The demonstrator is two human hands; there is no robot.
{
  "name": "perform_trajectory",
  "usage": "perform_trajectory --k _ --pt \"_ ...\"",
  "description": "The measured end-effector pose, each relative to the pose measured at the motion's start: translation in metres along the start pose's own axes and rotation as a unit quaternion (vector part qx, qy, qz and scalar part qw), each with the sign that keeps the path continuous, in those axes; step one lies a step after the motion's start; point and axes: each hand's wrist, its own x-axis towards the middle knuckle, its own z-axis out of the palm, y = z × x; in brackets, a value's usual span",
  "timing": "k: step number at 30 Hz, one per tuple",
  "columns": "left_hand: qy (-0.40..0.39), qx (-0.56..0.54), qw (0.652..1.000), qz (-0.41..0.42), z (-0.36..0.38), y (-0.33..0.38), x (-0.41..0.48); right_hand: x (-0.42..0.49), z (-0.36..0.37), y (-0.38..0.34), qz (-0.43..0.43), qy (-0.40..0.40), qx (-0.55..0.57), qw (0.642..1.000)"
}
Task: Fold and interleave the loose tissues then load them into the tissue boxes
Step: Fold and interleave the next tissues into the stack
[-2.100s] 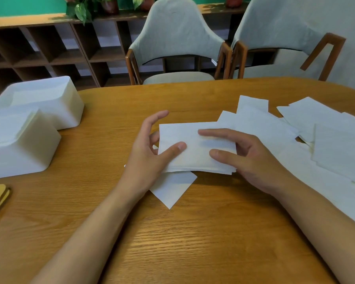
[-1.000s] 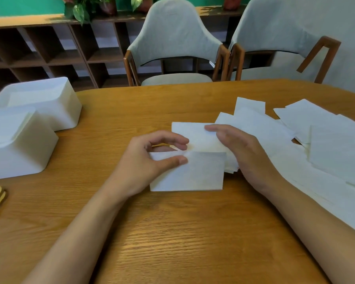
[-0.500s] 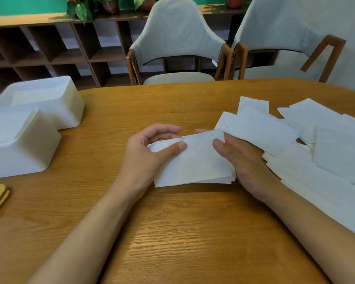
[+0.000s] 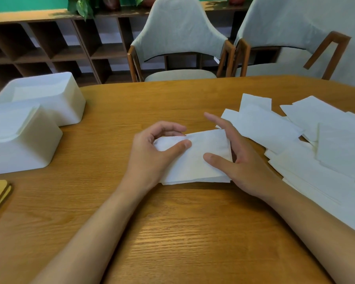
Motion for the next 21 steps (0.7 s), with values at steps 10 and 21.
perform_trajectory --k 10,21 --pt "0.076 0.112 0.990 0.023 -0.011 -0.008 0.004 0.004 -0.005 0.005 -0.031 0.065 0.027 0.997" --pt "-0.163 -0.089 0.980 -0.069 -0.013 0.000 0.001 0.005 -0.012 0.011 0.016 0.039 -0.014 0.999"
